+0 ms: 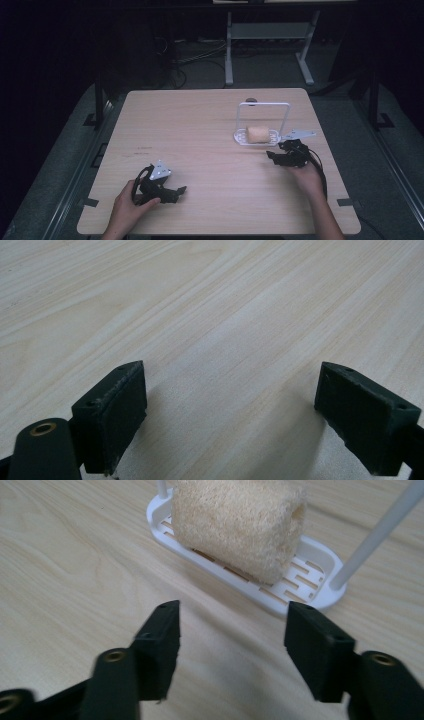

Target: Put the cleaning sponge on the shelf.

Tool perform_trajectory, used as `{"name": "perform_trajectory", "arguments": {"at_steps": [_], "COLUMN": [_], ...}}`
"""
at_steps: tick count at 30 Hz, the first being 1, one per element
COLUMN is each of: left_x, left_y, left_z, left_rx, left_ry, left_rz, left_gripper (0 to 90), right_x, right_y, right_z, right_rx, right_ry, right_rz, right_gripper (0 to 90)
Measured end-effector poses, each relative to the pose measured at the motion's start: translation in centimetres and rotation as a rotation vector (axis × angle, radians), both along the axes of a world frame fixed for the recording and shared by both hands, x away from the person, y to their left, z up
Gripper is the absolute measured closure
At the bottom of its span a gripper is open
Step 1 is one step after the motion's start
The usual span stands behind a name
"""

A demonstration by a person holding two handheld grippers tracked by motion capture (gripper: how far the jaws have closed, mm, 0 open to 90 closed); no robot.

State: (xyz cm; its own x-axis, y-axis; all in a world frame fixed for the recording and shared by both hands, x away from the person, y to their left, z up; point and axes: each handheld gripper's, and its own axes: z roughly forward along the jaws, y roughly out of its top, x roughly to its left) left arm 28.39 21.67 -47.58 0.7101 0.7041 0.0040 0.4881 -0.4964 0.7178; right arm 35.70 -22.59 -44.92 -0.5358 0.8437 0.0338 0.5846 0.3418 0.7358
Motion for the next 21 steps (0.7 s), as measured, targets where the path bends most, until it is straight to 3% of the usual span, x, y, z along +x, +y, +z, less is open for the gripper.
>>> {"name": "perform_trajectory", "arguments": {"at_steps": [9,21], "left_x": [0.0,0.0], "left_y": [0.0,0.0], "left_z": [0.0,0.0], "left_rx": [0.000,0.000], "left_ry": [-0.001,0.000], "left_rz": [0.000,0.000], "left_gripper": [12.8,12.8], "right_x": [-1.9,-4.7], "right_y": [-0.6,-1.5], "right_z": [0.1,-0.4], "right_rx": [0.031,0.063], "right_ry": [-0.004,-0.045], "right_rz": [-0.009,-0.028], "right_gripper": [18.9,13.8]}}
